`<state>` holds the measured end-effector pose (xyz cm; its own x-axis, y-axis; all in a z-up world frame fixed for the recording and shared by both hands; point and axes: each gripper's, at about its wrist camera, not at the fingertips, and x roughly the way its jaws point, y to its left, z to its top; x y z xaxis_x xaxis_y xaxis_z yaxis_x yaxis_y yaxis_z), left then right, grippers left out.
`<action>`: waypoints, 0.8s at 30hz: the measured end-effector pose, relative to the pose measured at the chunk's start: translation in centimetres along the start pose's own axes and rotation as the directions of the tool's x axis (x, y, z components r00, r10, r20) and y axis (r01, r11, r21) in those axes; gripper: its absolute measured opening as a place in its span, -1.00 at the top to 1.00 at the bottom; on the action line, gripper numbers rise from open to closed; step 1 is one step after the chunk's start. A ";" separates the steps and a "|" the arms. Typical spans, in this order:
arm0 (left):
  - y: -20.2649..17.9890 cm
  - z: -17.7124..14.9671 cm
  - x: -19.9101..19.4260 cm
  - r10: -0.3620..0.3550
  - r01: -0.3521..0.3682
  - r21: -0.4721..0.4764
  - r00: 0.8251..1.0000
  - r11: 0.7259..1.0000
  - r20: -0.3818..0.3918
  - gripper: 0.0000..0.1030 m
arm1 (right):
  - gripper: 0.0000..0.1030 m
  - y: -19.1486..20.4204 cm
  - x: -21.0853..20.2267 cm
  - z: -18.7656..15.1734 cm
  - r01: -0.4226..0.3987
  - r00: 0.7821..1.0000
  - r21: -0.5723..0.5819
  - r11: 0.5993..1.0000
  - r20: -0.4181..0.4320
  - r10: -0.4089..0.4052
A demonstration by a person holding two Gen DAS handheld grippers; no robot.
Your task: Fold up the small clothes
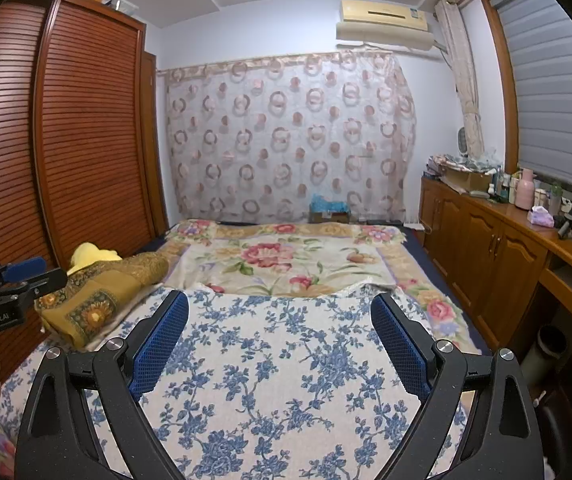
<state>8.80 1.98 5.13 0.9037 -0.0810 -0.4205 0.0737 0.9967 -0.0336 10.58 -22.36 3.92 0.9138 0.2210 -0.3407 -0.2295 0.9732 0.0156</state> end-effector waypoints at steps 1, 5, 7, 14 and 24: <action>0.0 0.0 0.0 0.001 -0.001 0.000 1.000 1.000 0.000 -0.17 | -0.83 0.0 0.0 0.0 -0.001 1.000 0.001 1.000 0.000 0.001; 0.0 0.0 0.0 0.000 0.000 0.000 1.000 1.000 -0.001 -0.17 | -0.83 0.0 -0.1 0.0 -0.002 1.000 0.002 1.000 -0.001 0.002; 0.0 0.0 0.0 0.001 -0.001 0.001 1.000 1.000 0.000 -0.17 | -0.83 0.0 -0.1 0.0 -0.004 1.000 0.004 1.000 -0.002 0.004; 0.2 -0.1 0.0 0.004 -0.004 -0.001 1.000 1.000 0.004 -0.17 | -0.83 0.0 -0.1 -0.1 -0.001 1.000 0.004 1.000 0.000 0.001; 0.3 -0.3 -0.2 0.006 -0.006 -0.002 1.000 1.000 0.006 -0.17 | -0.83 0.0 -0.1 -0.1 -0.002 1.000 0.004 1.000 -0.001 0.002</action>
<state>8.50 2.34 4.96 0.9065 -0.0748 -0.4155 0.0672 0.9972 -0.0327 10.46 -22.41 3.86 0.9130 0.2230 -0.3417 -0.2302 0.9729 0.0198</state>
